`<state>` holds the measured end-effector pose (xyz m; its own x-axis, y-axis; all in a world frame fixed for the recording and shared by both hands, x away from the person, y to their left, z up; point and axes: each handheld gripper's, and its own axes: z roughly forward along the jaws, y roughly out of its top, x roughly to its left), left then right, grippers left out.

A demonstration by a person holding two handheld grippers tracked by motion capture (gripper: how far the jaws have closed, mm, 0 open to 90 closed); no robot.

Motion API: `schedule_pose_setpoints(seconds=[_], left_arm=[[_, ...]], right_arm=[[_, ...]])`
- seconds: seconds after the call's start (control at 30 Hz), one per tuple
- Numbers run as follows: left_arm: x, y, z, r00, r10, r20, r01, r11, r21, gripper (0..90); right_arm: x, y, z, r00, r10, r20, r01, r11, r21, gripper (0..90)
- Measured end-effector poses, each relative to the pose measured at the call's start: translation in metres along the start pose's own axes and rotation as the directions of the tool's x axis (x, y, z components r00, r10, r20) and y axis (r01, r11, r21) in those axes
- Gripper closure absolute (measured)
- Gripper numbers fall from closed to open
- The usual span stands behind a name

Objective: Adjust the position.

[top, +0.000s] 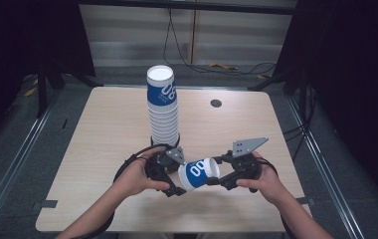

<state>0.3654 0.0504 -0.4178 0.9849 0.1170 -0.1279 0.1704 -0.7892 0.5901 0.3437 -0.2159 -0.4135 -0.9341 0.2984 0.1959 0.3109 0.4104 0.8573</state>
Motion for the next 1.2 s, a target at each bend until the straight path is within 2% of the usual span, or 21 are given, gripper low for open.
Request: schedule_pose_setpoints(seconds=[0.13, 0.23, 0.3, 0.4, 0.63, 0.7, 0.77, 1.0, 1.17, 1.2], left_arm=[[0.000, -0.002, -0.002, 0.9999, -0.011, -0.004, 0.011, 0.9998, -0.018, 16.3], [0.000, -0.003, -0.002, 0.9995, -0.024, -0.018, 0.023, 0.9984, -0.052, 16.3], [0.000, -0.004, -0.003, 0.9994, -0.032, -0.014, 0.031, 0.9965, -0.077, 16.3], [0.000, -0.004, -0.004, 0.9988, -0.043, -0.023, 0.040, 0.9951, -0.090, 16.3], [0.000, -0.004, -0.007, 0.9972, -0.054, -0.052, 0.046, 0.9871, -0.153, 16.2], [0.000, -0.004, -0.007, 0.9968, -0.054, -0.060, 0.044, 0.9864, -0.159, 16.1], [0.000, -0.003, -0.006, 0.9964, -0.063, -0.057, 0.053, 0.9837, -0.172, 16.1], [0.000, 0.000, -0.003, 0.9971, -0.058, -0.048, 0.048, 0.9799, -0.193, 16.1], [-0.001, 0.001, 0.000, 0.9977, -0.049, -0.046, 0.039, 0.9816, -0.187, 16.1], [-0.001, 0.001, 0.000, 0.9976, -0.047, -0.050, 0.036, 0.9801, -0.195, 16.1]], right_arm=[[-0.001, -0.003, -0.005, 0.9999, 0.006, 0.013, -0.006, 1.000, -0.001, 28.3], [-0.001, -0.005, -0.007, 0.9998, 0.010, 0.018, -0.010, 1.000, -0.002, 28.3], [-0.002, -0.006, -0.008, 0.9997, 0.014, 0.022, -0.014, 1.000, -0.009, 28.3], [-0.003, -0.008, -0.009, 0.9995, 0.021, 0.026, -0.020, 1.000, -0.019, 28.3], [-0.007, -0.013, -0.013, 0.9981, 0.051, 0.036, -0.049, 0.998, -0.042, 28.3], [-0.007, -0.014, -0.013, 0.9980, 0.051, 0.037, -0.049, 0.998, -0.044, 28.3], [-0.007, -0.014, -0.014, 0.9982, 0.049, 0.035, -0.048, 0.998, -0.037, 28.3], [-0.008, -0.016, -0.016, 0.9976, 0.056, 0.041, -0.055, 0.998, -0.039, 28.3], [-0.008, -0.017, -0.018, 0.9975, 0.058, 0.041, -0.056, 0.998, -0.041, 28.3], [-0.008, -0.017, -0.018, 0.9974, 0.060, 0.039, -0.058, 0.998, -0.040, 28.3]])
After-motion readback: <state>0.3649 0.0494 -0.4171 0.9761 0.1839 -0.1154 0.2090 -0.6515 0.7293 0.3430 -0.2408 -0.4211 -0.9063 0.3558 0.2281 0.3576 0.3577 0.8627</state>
